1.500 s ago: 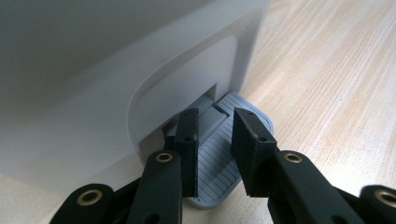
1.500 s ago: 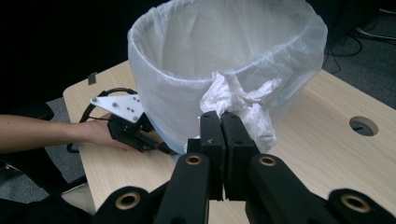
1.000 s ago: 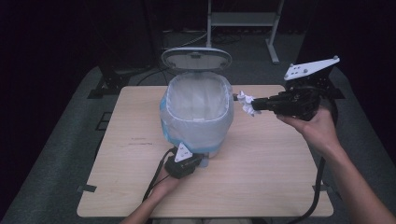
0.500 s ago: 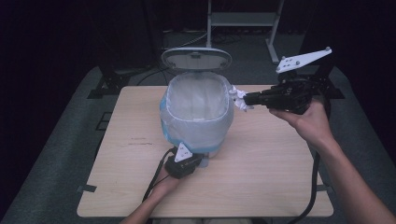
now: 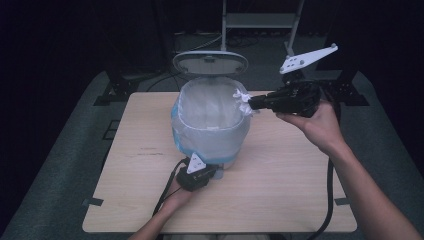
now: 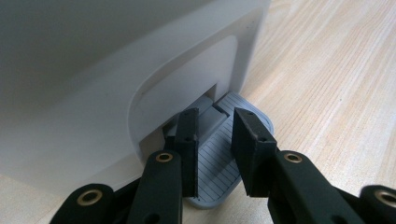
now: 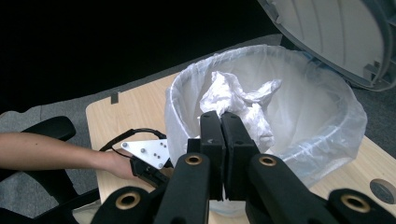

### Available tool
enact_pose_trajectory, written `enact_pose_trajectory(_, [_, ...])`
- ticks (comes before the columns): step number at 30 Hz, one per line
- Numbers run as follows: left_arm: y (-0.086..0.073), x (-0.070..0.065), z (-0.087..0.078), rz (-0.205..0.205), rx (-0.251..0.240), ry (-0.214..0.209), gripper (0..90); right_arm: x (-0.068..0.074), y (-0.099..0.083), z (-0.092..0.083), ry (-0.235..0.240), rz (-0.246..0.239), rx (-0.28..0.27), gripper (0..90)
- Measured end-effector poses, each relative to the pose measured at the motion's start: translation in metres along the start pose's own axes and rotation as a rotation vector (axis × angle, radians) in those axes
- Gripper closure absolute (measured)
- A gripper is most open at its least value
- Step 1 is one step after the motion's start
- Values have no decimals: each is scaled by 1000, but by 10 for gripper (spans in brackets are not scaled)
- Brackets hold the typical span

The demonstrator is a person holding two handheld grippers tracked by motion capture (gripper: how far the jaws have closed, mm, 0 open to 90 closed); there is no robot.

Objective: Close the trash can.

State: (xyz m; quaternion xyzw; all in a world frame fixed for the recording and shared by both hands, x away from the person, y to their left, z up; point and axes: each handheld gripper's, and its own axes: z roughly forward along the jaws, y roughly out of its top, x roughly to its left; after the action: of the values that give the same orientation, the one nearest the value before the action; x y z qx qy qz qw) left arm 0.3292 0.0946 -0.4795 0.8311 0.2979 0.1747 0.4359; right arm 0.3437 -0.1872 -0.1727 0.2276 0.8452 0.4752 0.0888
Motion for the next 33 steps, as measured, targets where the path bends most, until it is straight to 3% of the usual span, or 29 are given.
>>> enact_pose_trajectory(13, [0,0,0,2,6,0,719,-1,10,14,4,-3,17,881])
enact_pose_trajectory(33, [0,0,0,2,6,-1,720,1,25,56,28,-27,81,880])
